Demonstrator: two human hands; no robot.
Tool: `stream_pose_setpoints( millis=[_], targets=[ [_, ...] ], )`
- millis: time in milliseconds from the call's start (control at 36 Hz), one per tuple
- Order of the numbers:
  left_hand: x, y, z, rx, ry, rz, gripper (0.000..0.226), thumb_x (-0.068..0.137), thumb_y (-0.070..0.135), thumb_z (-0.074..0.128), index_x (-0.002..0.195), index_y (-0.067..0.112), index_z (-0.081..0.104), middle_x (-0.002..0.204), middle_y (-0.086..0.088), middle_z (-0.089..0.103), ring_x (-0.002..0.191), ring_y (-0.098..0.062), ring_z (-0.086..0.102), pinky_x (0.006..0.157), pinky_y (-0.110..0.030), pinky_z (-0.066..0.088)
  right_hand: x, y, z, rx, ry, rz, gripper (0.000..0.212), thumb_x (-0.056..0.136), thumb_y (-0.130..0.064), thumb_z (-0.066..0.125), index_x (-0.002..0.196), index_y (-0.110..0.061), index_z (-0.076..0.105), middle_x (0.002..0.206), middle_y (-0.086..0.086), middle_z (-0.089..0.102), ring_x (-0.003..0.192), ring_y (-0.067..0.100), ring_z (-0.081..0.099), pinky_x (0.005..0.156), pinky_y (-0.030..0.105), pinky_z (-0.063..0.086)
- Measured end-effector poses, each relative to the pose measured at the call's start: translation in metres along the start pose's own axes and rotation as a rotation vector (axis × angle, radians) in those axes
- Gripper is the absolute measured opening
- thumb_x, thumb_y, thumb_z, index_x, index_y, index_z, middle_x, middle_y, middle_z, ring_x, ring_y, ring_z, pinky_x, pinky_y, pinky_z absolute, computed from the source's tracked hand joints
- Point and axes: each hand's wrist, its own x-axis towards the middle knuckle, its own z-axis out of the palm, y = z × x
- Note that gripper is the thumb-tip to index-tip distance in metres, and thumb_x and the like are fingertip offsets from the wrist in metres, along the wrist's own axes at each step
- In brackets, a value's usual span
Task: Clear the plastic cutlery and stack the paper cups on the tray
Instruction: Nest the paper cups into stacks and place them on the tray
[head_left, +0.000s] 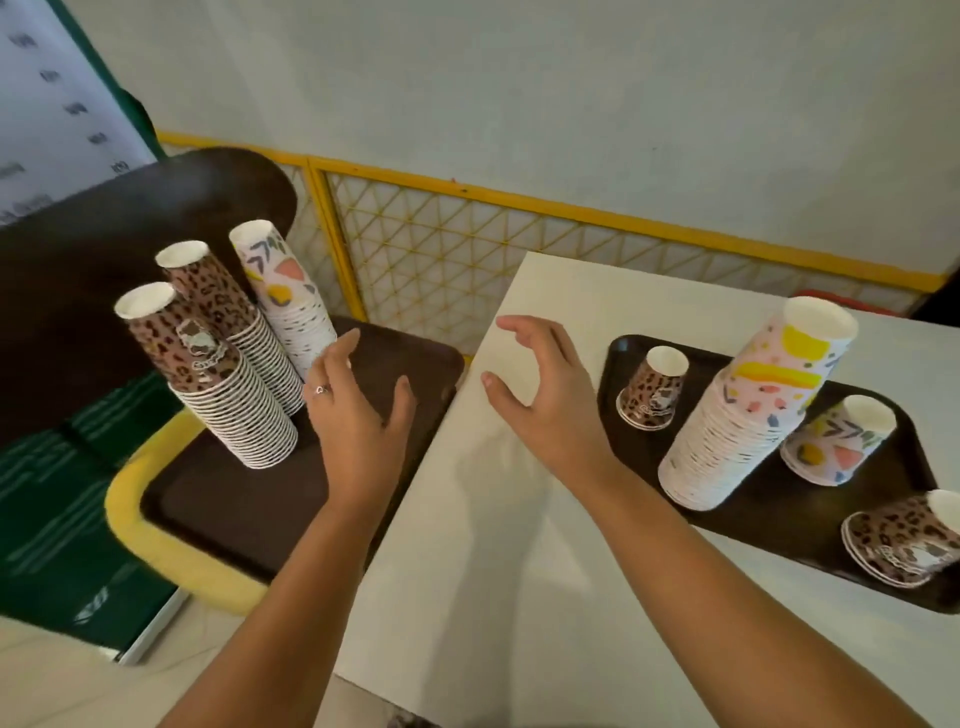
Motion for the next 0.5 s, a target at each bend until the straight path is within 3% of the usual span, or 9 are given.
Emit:
stream_pose_setpoints(
  millis=[83, 167, 250, 389, 500],
  targets=[
    [0.008, -0.031, -0.021, 0.039, 0.076, -0.075, 0.061, 0.084, 0.019, 0.066, 0.136, 0.012, 0.035, 0.139, -0.012, 0.036, 0.127, -0.027, 0.032, 0.1, -0.046, 0.041, 0.006, -0.009, 0.036, -0.003, -0.049, 0.004, 0.044, 0.083, -0.022, 0.065, 0.124, -0.014, 0.051, 0.116, -0.011, 0.046, 0.107, -0.005, 0.043, 0.091, 0.006, 0.037],
    [0.016, -0.063, -0.038, 0.034, 0.114, -0.201, 0.07, 0.081, 0.018, 0.069, 0.139, 0.01, 0.031, 0.144, -0.012, 0.03, 0.135, -0.027, 0.024, 0.11, -0.032, 0.025, 0.013, -0.021, 0.071, 0.003, -0.083, 0.018, 0.044, 0.083, -0.021, 0.066, 0.124, -0.015, 0.051, 0.121, -0.003, 0.051, 0.112, 0.002, 0.047, 0.092, 0.011, 0.04],
    [0.025, -0.097, -0.051, 0.024, 0.135, -0.303, 0.084, 0.076, 0.016, 0.074, 0.142, 0.008, 0.024, 0.146, -0.013, 0.026, 0.136, -0.03, 0.021, 0.113, -0.039, 0.023, 0.021, -0.035, 0.104, 0.018, -0.103, 0.027, 0.045, 0.083, -0.021, 0.067, 0.125, -0.015, 0.051, 0.124, -0.001, 0.051, 0.116, 0.01, 0.049, 0.093, 0.017, 0.043],
    [0.039, -0.148, -0.06, -0.038, 0.069, -0.444, 0.099, 0.071, 0.018, 0.079, 0.145, 0.011, 0.014, 0.147, -0.013, 0.021, 0.138, -0.031, 0.02, 0.114, -0.046, 0.022, 0.036, -0.051, 0.16, 0.079, -0.158, 0.018, 0.051, 0.082, -0.02, 0.068, 0.128, -0.013, 0.048, 0.128, 0.002, 0.048, 0.117, 0.01, 0.048, 0.086, -0.005, 0.03],
    [0.045, -0.178, -0.06, -0.109, -0.001, -0.519, 0.107, 0.07, 0.018, 0.082, 0.148, 0.012, 0.009, 0.151, -0.012, 0.014, 0.14, -0.028, 0.019, 0.109, -0.036, 0.024, 0.047, -0.06, 0.203, 0.14, -0.197, 0.041, 0.06, 0.081, -0.025, 0.07, 0.133, -0.013, 0.041, 0.133, 0.002, 0.042, 0.119, 0.011, 0.047, 0.082, -0.005, 0.034]
  ],
)
